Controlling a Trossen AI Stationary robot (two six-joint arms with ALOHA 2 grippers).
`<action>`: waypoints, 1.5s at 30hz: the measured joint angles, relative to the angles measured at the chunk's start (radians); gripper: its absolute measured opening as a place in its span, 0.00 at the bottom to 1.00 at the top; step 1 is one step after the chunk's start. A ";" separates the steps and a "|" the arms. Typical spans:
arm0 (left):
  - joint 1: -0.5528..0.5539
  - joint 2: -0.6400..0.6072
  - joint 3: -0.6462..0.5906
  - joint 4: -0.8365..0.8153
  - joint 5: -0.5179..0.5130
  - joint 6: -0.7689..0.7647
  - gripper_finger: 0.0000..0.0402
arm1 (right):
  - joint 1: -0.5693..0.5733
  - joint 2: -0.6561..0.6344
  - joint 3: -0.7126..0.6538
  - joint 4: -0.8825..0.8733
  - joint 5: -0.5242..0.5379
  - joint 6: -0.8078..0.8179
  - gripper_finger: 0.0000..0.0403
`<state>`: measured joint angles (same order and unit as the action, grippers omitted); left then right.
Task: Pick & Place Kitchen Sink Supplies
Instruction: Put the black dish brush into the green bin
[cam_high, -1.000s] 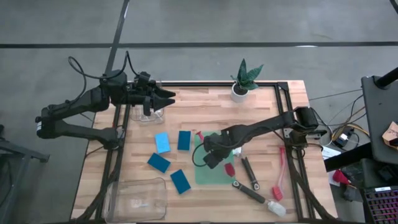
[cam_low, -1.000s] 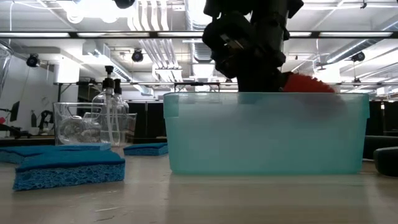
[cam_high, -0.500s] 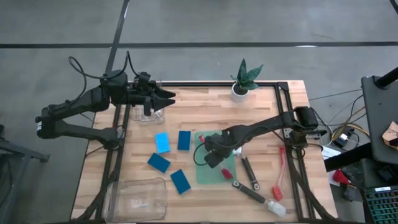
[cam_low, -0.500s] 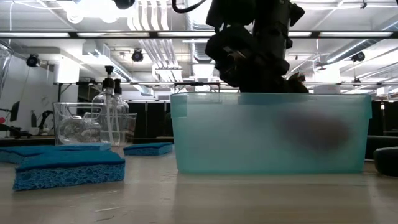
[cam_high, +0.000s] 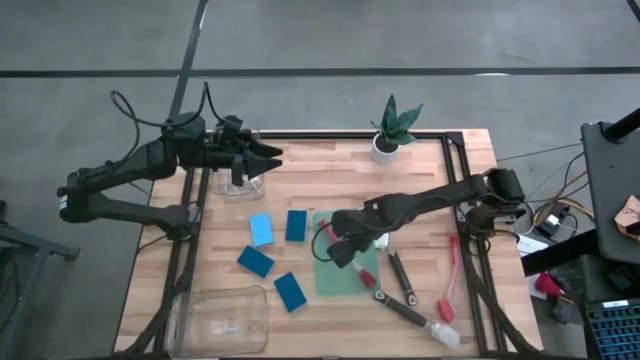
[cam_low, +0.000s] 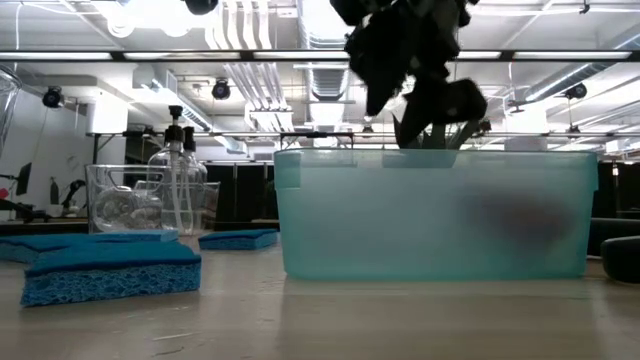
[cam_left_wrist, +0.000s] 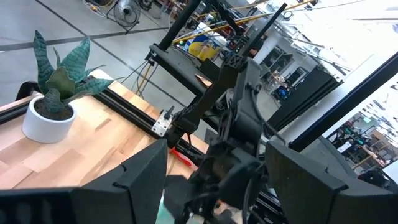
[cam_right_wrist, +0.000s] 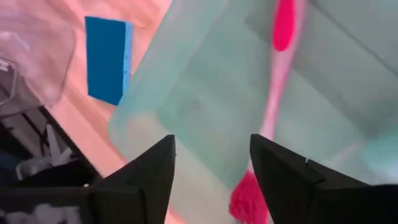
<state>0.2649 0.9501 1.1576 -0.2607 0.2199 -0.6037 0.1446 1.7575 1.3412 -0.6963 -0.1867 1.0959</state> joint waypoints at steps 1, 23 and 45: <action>0.000 0.000 0.000 0.001 0.000 -0.001 0.65 | -0.001 -0.018 -0.002 -0.019 0.001 0.014 0.50; 0.000 0.014 -0.001 0.032 0.004 -0.018 0.65 | 0.088 -0.186 -0.296 -0.290 0.027 0.238 0.67; 0.000 0.014 0.000 0.031 0.007 -0.018 0.65 | 0.130 -0.186 -0.565 0.008 0.023 0.348 0.52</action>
<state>0.2646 0.9646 1.1572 -0.2295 0.2268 -0.6214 0.2749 1.5715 0.7765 -0.6888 -0.1638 1.4441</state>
